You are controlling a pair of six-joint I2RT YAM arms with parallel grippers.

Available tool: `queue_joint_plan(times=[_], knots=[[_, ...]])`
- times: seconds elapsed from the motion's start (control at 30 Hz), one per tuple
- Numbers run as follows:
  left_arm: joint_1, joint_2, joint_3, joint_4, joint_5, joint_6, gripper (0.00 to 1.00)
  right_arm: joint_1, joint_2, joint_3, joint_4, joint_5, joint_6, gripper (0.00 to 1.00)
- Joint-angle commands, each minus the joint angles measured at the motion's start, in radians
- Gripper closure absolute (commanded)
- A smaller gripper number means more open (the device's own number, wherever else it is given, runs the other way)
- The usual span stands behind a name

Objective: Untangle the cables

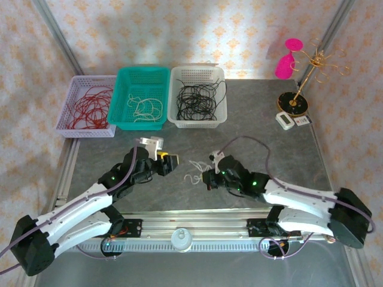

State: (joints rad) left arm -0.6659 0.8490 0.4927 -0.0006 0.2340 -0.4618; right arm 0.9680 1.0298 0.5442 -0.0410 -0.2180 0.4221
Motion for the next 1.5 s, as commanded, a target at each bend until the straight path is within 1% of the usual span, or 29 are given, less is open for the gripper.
queue_joint_plan(times=[0.0,0.07,0.13,0.17,0.2,0.3,0.37,0.43,0.47,0.6,0.67,0.73,0.77,0.8,0.93,1.07,1.17,1.27,1.37,1.43,1.47], knots=[[-0.027,-0.032,-0.042,0.18,0.17,0.059,0.4,-0.006,-0.079,0.102,-0.143,0.086,-0.031,1.0],[-0.031,-0.032,-0.07,0.268,0.231,0.069,0.36,-0.024,-0.088,0.159,-0.201,0.072,-0.045,1.0],[-0.031,-0.018,-0.088,0.333,0.238,0.077,0.33,-0.042,-0.084,0.221,-0.268,0.065,-0.056,1.0],[-0.03,-0.008,-0.089,0.352,0.241,0.077,0.32,-0.05,-0.082,0.245,-0.286,0.064,-0.057,1.0],[-0.031,0.002,-0.094,0.388,0.268,0.078,0.31,-0.059,-0.083,0.271,-0.305,0.061,-0.055,1.0],[-0.031,0.027,-0.142,0.551,0.331,0.062,0.27,-0.086,-0.089,0.322,-0.318,0.022,-0.031,1.0],[-0.03,0.045,-0.17,0.616,0.319,0.085,0.24,-0.1,-0.097,0.337,-0.309,-0.014,-0.013,1.0],[-0.03,0.068,-0.175,0.63,0.239,0.102,0.23,-0.11,-0.102,0.346,-0.296,-0.034,0.003,1.0],[-0.024,0.083,-0.175,0.64,0.188,0.084,0.23,-0.114,-0.105,0.353,-0.291,-0.042,0.008,1.0],[0.007,0.137,-0.195,0.773,0.232,-0.024,0.22,-0.118,-0.105,0.373,-0.287,-0.047,0.018,1.0],[0.006,0.157,-0.208,0.833,0.29,-0.031,0.21,-0.12,-0.107,0.372,-0.28,-0.052,0.021,1.0],[0.006,0.169,-0.193,0.789,0.324,0.005,0.21,-0.122,-0.104,0.368,-0.274,-0.058,0.024,1.0],[0.006,0.175,-0.17,0.741,0.342,0.035,0.23,-0.121,-0.101,0.368,-0.272,-0.061,0.025,1.0],[0.006,0.183,-0.148,0.69,0.352,0.064,0.24,-0.122,-0.099,0.37,-0.27,-0.063,0.025,1.0],[0.006,0.206,-0.103,0.594,0.369,0.175,0.25,-0.123,-0.097,0.374,-0.266,-0.067,0.026,1.0],[0.007,0.223,-0.056,0.51,0.366,0.316,0.25,-0.124,-0.096,0.377,-0.258,-0.08,0.034,1.0],[0.009,0.249,-0.011,0.46,0.369,0.4,0.22,-0.124,-0.096,0.383,-0.26,-0.092,0.04,1.0],[0.009,0.293,0.029,0.448,0.366,0.455,0.2,-0.124,-0.097,0.392,-0.26,-0.104,0.045,1.0],[0.01,0.361,0.06,0.482,0.361,0.483,0.19,-0.124,-0.096,0.4,-0.251,-0.118,0.051,1.0],[0.01,0.419,0.094,0.501,0.373,0.495,0.19,-0.124,-0.095,0.408,-0.25,-0.128,0.053,1.0],[0.01,0.452,0.113,0.509,0.386,0.501,0.21,-0.125,-0.093,0.412,-0.252,-0.132,0.054,1.0]])
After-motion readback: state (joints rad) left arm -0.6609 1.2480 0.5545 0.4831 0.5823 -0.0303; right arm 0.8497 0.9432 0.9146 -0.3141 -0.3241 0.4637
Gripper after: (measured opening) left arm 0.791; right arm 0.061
